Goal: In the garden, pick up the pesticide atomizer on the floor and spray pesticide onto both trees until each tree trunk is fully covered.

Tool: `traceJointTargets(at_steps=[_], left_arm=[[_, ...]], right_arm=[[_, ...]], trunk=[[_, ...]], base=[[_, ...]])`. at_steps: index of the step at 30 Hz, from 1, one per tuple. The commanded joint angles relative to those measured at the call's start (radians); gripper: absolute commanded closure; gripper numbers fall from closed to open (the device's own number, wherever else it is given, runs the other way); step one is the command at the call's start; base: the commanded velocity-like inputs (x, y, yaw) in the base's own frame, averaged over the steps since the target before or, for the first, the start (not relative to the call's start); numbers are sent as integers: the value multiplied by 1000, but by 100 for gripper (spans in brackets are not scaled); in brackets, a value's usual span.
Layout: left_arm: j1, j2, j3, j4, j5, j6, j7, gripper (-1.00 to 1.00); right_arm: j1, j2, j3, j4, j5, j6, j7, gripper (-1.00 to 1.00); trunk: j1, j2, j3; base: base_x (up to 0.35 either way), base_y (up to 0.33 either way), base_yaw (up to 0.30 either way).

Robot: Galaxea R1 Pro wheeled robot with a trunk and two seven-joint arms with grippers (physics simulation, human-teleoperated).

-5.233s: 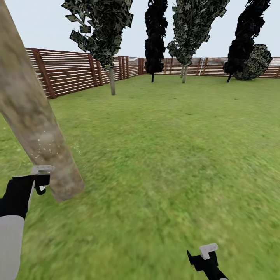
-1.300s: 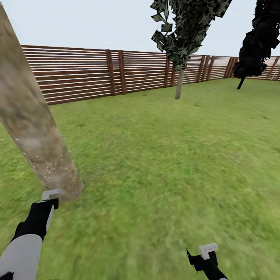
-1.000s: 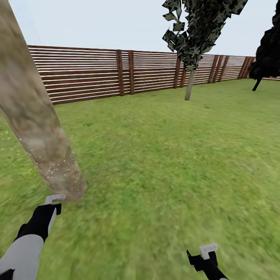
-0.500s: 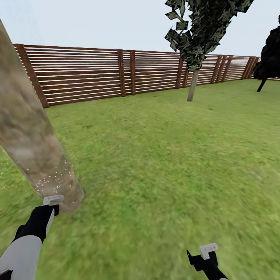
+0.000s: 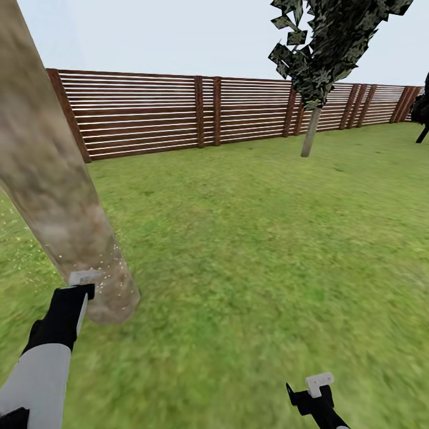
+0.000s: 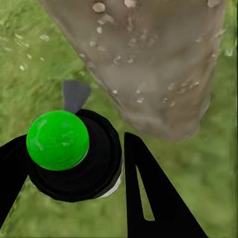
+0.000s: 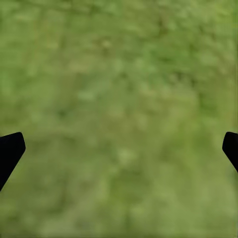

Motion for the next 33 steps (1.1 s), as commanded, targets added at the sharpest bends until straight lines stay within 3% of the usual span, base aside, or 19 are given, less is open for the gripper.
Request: traceJointTargets(at_steps=[1, 8, 13, 17, 26, 33], left_arm=[[-2, -4, -8, -11, -2, 10, 2, 100], [-15, -12, -14, -21, -3, 15, 2, 100], [-12, -21, -14, -46, -3, 14, 3, 100], [-14, -33, -14, -46, -3, 14, 3, 100], [-11, -34, -13, -46, -1, 13, 5, 100], [-7, -64, -14, -45, -3, 11, 4, 100]], right_arm=[[-1, 0, 1, 1, 1, -3, 3, -100], [-1, 0, 1, 1, 1, -3, 4, -100], [-1, 0, 1, 0, 1, -3, 4, -100], [-1, 0, 1, 1, 1, -3, 4, -100], [-1, 0, 1, 1, 1, -3, 4, -100], [-1, 0, 1, 1, 1, -3, 4, -100]], trunk=[[0, 0, -1], [0, 0, -1], [0, 0, -1], [0, 0, -1], [0, 0, -1], [0, 0, -1]], base=[[0, 0, 0], [0, -1, 0], [0, -224, 18], [0, -270, 227], [116, -246, 262], [240, -175, 105]])
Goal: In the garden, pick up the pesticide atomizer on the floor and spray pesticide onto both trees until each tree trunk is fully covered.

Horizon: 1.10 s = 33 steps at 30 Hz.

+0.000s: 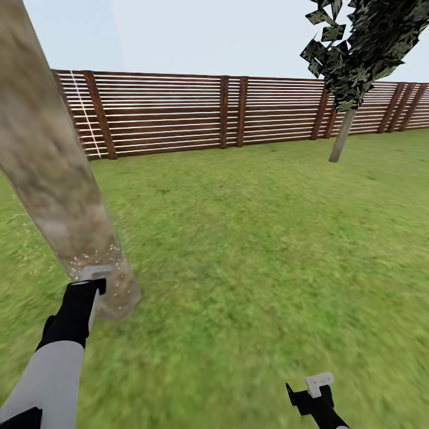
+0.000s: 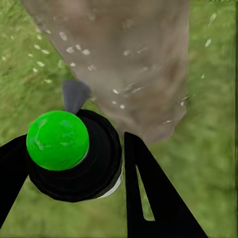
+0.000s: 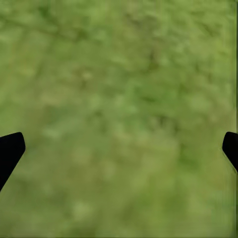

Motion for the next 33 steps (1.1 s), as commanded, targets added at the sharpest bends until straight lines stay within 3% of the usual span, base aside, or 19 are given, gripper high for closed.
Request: traceJointTargets(at_steps=[1, 7, 11, 14, 16, 17, 20, 22, 23, 24, 26, 28, 29, 32, 33], left_arm=[[0, -1, 0, -1, -2, 5, 2, 100], [11, 6, 1, 9, -1, -5, -4, 100], [76, 12, -1, 13, -2, -17, -19, 100], [144, 26, -2, 14, -7, -83, -177, 100], [184, 50, -6, 15, -9, -149, -275, 100], [216, 63, -7, 15, -15, -198, -374, 100], [254, 97, -8, 31, -98, -322, -626, 100], [258, 110, -7, 75, -192, -410, -776, 100], [258, 116, -8, 97, -240, -459, -841, 100], [258, 119, -8, 119, -303, -518, -932, 100], [258, 120, -8, 137, -378, -570, -1052, 100], [252, 119, -14, 143, -429, -589, -1141, 100], [250, 119, -44, 144, -453, -592, -1180, 100], [248, 110, -206, 146, -512, -584, -1234, 100], [247, 108, -221, 146, -515, -583, -1238, 100]], right_arm=[[-1, 0, 1, 1, 1, -3, 3, -100], [-1, 0, 1, 1, 1, -2, 2, -100], [-1, -1, 1, 0, 1, -2, 2, -100], [-1, -1, 1, -1, 1, -3, 1, -100], [-1, 0, 2, -2, 2, -3, 1, -100], [-1, 1, 3, -5, 2, -3, 2, -100], [-1, 5, 5, -47, 6, -1, 7, -100], [-1, 14, 5, -182, 13, 26, 10, -100], [-1, 19, 6, -248, 35, 67, 14, -100], [-1, 26, 6, -325, 87, 121, 42, -100], [-3, 42, 6, -390, 182, 166, 155, -100], [-31, 48, 4, -409, 236, 196, 323, -100], [-45, 49, 4, -414, 246, 212, 409, -100], [-63, 46, 4, -469, 258, 231, 646, -100], [-64, 46, 4, -475, 258, 231, 670, -100]], trunk=[[0, 0, -1], [0, 0, -1], [0, 0, -1], [0, 0, -1], [0, 0, -1], [0, 0, -1], [0, 0, -1], [0, 0, -1], [0, 0, -1], [0, 0, -1], [0, 0, -1], [0, 0, -1], [0, 0, -1], [0, 0, -1], [0, 0, -1]], base=[[241, -174, 9], [148, -104, 1], [-178, 48, 0], [-318, 109, 0], [-323, 112, 0], [-324, 112, 0], [-324, 117, 0], [-324, 133, 0], [-324, 156, 0], [-324, 167, 0], [-324, 172, 0], [-323, 174, 0], [-233, 135, 0], [-67, 39, 0], [-10, 6, 0]])
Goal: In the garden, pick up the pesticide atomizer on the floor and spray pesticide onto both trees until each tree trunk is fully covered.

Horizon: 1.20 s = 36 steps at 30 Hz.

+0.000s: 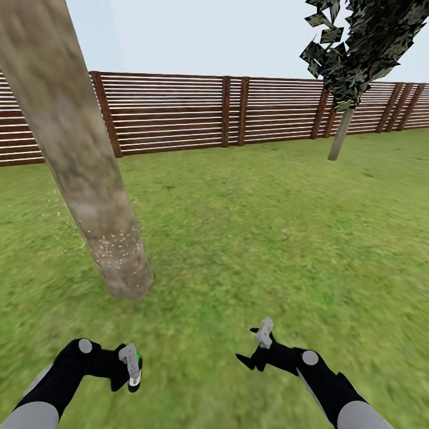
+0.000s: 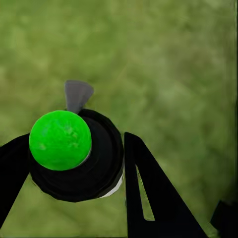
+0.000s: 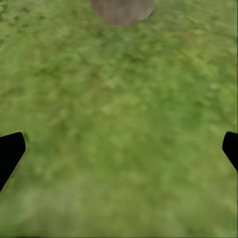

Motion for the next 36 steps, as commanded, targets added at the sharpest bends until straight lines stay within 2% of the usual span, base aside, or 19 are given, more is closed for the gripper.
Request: traceJointTargets(at_steps=[1, 4, 6, 7, 8, 11, 12, 14, 16, 19, 23, 28, 32, 36], left_arm=[[-1, -2, -6, -1, -7, 0, -6, 100], [0, -5, -15, -1, -8, 2, -1, 100], [0, -7, -23, -1, -7, 2, 2, 100], [1, -19, -35, -1, -9, 2, 3, 100], [1, -28, -45, -1, -11, 2, 3, 100], [-1, -45, -86, -1, -13, 3, 4, 100], [-2, -58, -100, -1, -13, 3, 4, 100], [-3, -71, -111, -1, -14, 4, 3, 100], [-4, -79, -136, -1, -21, 6, 3, 100], [-5, -108, -162, -1, -30, 23, 3, 100], [-5, -132, -175, -2, -72, 31, 5, 100], [-7, -184, -177, -4, -126, 31, 7, 100], [-7, -215, -179, -5, -135, 31, 8, 100], [-7, -227, -198, -11, -132, 31, 10, 100]], right_arm=[[-1, -1, 2, -4, 11, -7, 11, -100], [-1, -1, 3, -7, 19, -7, 25, -100], [-1, 3, 3, -8, 88, -8, 49, -100], [-1, 5, 3, -10, 131, -8, 71, -100], [-1, 6, 3, -13, 146, -8, 87, 100], [-5, 21, 3, -73, 164, -7, 186, 100], [-5, 38, 3, -94, 168, -7, 222, 100], [-5, 67, 14, -107, 179, -6, 242, 100], [-6, 87, 63, -111, 222, -1, 246, 100], [-6, 111, 89, -118, 251, 40, 248, 100], [-6, 120, 95, -134, 255, 48, 249, 100], [-6, 135, 95, -136, 257, 50, 247, 100], [-6, 136, 95, -135, 258, 49, 247, 100], [-6, 136, 95, -134, 257, 49, 247, 100]], trunk=[[0, 0, -1], [0, 0, -1], [0, 0, -1], [0, 0, -1], [0, 0, -1], [0, 0, -1], [0, 0, -1], [0, 0, -1], [0, 0, -1], [0, 0, -1], [0, 0, -1], [0, 0, -1], [0, 0, -1], [0, 0, -1]], base=[[-5, 3, 0], [-1, 1, 0], [0, 0, 0], [0, 0, 0], [0, 0, 0], [0, 0, 0], [0, 0, 0], [0, 0, 0], [0, 0, 0], [0, 0, 0], [0, 0, 0], [0, 0, 0], [0, 0, 0], [0, 0, 0]])
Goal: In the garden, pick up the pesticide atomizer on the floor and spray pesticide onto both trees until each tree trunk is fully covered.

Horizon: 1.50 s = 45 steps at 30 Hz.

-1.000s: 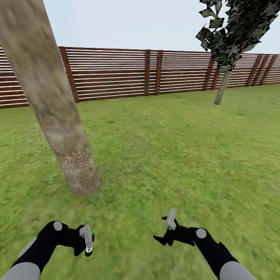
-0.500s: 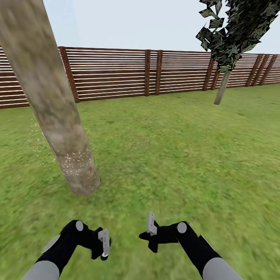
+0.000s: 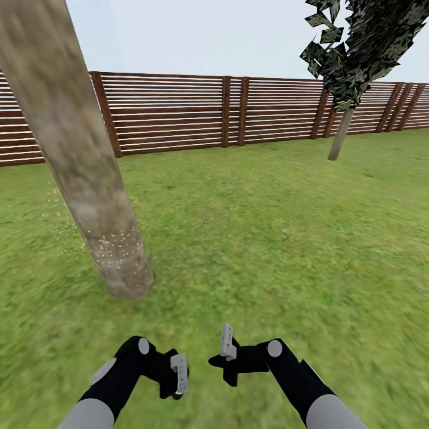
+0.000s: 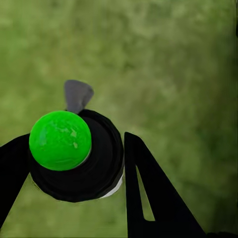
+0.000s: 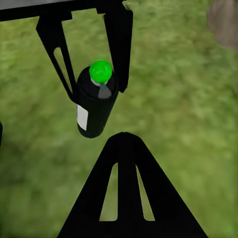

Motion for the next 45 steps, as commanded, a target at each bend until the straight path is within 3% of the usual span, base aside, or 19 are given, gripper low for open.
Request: traceJointTargets(at_steps=[1, 2, 8, 16, 25, 45], left_arm=[[0, -7, -1, -2, -5, 2, -4, 100], [0, -20, -11, -4, -4, 1, -4, 100], [0, -45, -23, -5, -3, 1, -3, 100], [0, -50, -22, -7, 4, 1, 37, 100], [0, -74, -22, -7, 7, 0, 40, 100], [0, -94, -30, -7, 7, -3, 34, 100]], right_arm=[[0, 0, -1, -1, 10, -9, 0, 100], [0, 0, -1, -1, 10, -10, 0, 100], [0, 0, -1, -3, 10, -10, 0, 100], [0, 0, -1, -8, 10, -9, 0, 100], [0, 0, -1, -9, 10, -10, 0, 100], [0, 0, -1, -9, 10, -10, 0, 100]], trunk=[[0, 0, -1], [0, 0, -1], [0, 0, -1], [0, 0, -1], [0, 0, -1], [0, 0, -1]], base=[[0, 0, 0], [0, 0, 0], [0, 0, 0], [0, 0, 0], [0, 0, 0], [0, 0, 0]])
